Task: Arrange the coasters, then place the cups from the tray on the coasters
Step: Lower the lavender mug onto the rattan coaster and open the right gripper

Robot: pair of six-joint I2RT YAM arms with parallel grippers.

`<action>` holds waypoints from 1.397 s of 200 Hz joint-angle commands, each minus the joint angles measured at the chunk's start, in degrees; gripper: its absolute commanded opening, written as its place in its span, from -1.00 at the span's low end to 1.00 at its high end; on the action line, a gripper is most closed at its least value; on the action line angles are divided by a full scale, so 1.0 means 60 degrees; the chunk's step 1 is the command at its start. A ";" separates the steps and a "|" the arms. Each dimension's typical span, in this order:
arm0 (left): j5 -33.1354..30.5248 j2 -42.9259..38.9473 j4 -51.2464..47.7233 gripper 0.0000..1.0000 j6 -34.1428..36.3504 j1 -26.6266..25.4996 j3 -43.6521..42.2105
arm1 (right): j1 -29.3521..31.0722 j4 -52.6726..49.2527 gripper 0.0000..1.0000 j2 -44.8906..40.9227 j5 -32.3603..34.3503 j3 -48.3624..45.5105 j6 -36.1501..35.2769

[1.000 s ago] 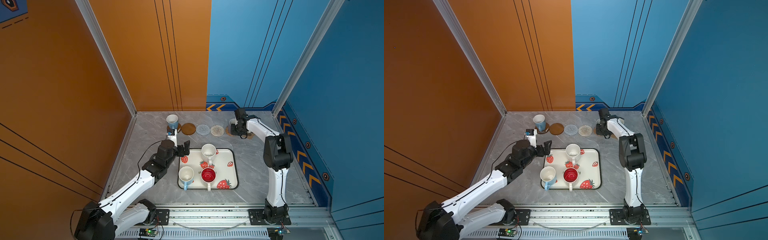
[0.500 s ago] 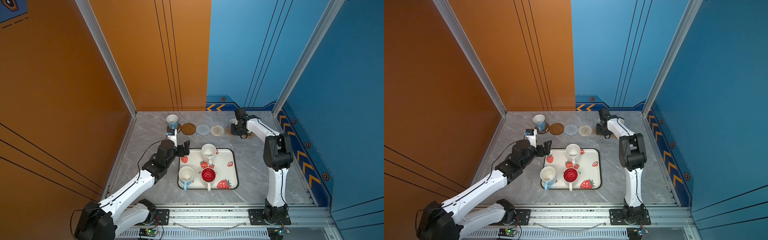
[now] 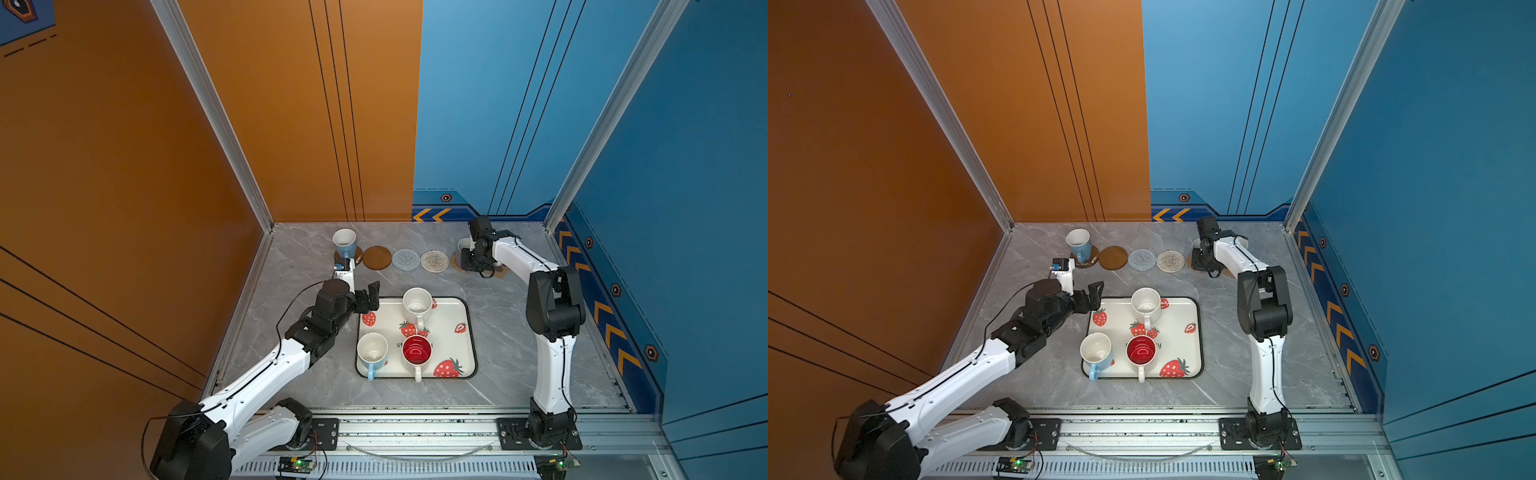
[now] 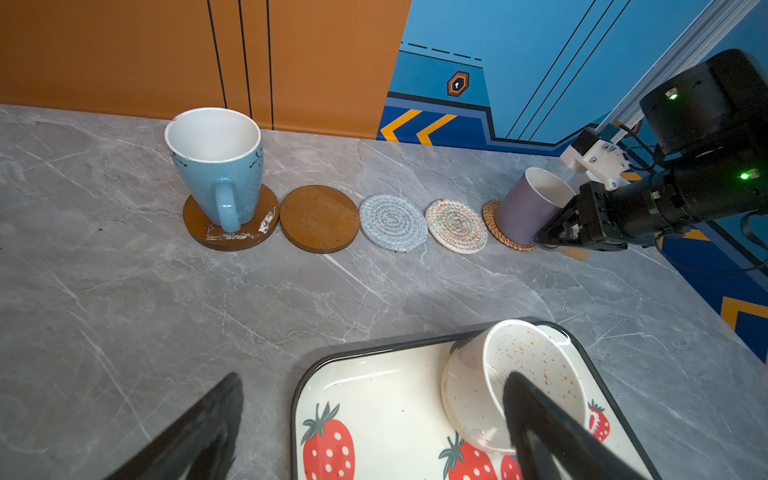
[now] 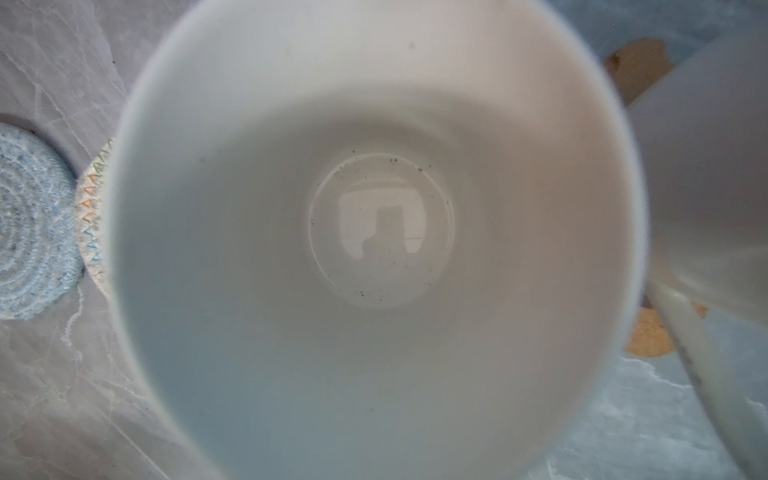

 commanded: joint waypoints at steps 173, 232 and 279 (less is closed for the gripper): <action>0.0188 -0.0047 -0.0125 0.95 0.0013 0.0119 0.0074 | -0.0085 0.0038 -0.70 0.0091 0.0023 0.0421 -0.0014; 0.0220 -0.0177 -0.0185 0.96 0.0013 0.0134 0.0053 | -0.0086 0.0053 -0.17 -0.0121 -0.0004 0.0158 0.0010; 0.0191 -0.0477 -0.0300 0.96 0.0013 0.0134 -0.0011 | -0.0057 0.0049 0.12 -0.0534 -0.0072 -0.0108 -0.0005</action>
